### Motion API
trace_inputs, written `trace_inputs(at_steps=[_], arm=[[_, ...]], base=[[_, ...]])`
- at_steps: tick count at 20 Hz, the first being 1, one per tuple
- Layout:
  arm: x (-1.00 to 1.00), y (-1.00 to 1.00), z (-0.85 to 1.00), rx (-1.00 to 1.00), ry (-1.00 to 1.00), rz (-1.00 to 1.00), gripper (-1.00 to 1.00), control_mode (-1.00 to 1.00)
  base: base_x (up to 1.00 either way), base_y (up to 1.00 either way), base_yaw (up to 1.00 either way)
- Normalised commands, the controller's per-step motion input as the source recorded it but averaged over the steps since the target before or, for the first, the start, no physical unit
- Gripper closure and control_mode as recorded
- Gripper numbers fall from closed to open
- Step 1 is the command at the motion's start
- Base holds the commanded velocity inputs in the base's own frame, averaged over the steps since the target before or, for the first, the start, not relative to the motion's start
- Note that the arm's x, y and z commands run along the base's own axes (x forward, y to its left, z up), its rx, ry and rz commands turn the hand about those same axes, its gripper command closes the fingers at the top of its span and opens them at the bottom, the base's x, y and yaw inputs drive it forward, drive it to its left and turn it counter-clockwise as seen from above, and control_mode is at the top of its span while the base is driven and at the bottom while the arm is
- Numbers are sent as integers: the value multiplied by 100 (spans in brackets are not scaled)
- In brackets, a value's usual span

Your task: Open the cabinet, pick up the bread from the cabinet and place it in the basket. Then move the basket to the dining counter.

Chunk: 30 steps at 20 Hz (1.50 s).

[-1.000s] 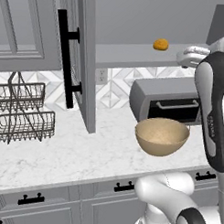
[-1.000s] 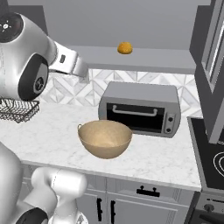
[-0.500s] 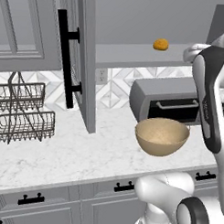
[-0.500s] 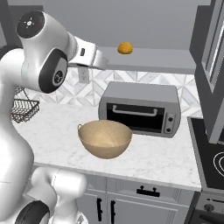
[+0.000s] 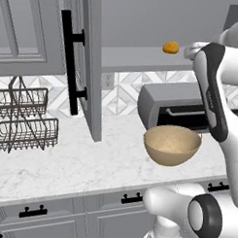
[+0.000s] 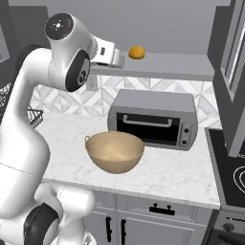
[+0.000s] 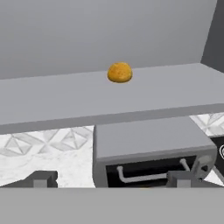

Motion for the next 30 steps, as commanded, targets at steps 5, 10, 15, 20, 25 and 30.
trace_inputs(at_steps=[5,10,15,20,25,30], arm=[[69,-10,0,0,0,10,-100,-100],[49,-9,1,-2,0,0,-100,-100],[50,-17,0,0,-2,1,-100,-100],[64,-19,-4,1,-1,4,-100,-100],[66,-24,-10,5,0,9,-100,-100],[65,-4,-2,1,2,3,-100,-100]], base=[[0,0,0],[0,0,0],[0,0,0],[0,0,0],[0,0,0],[0,0,0]])
